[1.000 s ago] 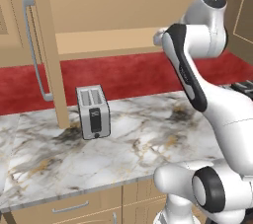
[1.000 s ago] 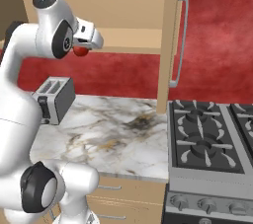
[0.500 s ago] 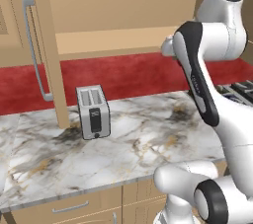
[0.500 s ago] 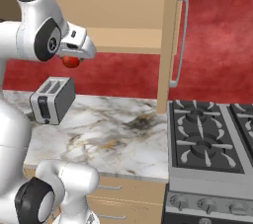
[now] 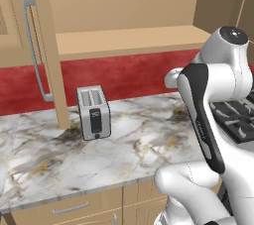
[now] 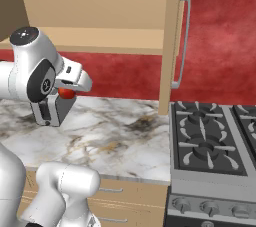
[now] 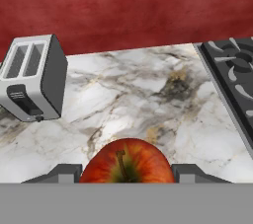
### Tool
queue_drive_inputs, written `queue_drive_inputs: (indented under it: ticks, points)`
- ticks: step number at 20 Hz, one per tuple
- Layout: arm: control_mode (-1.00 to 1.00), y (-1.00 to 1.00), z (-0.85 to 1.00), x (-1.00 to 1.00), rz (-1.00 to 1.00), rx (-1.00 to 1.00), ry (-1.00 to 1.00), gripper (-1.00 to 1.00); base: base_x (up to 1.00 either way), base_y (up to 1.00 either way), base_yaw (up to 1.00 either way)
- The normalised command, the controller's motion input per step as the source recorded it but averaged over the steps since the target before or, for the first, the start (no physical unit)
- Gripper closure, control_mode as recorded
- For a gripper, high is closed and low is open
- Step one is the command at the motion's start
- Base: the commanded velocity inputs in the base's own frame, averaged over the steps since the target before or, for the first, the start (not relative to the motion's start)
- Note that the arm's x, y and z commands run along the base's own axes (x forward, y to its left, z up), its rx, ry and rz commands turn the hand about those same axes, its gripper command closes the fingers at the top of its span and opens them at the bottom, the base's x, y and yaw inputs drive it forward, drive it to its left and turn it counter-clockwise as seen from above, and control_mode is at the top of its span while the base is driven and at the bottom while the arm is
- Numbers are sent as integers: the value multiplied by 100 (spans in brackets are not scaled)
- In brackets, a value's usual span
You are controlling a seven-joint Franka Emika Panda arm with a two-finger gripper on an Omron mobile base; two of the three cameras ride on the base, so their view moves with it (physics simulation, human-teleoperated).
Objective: Pick the apples from the cabinet and place them in one bowl. Pick the pear from the sink and place it in the other bowl.
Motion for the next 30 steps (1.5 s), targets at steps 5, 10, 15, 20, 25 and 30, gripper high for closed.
queue_drive_inputs:
  ticks: [5,10,15,20,25,30]
  points:
    - [-100,0,-53,-35,0,0,0,100,0,0,0]
    - [-100,0,-3,-6,0,0,0,100,0,0,0]
    - [-100,0,0,0,0,0,0,100,0,0,0]
    - [-100,0,0,0,0,0,0,100,0,0,0]
    - [100,0,0,0,0,0,0,100,-17,5,0]
    - [100,0,0,0,0,0,0,100,-98,25,0]
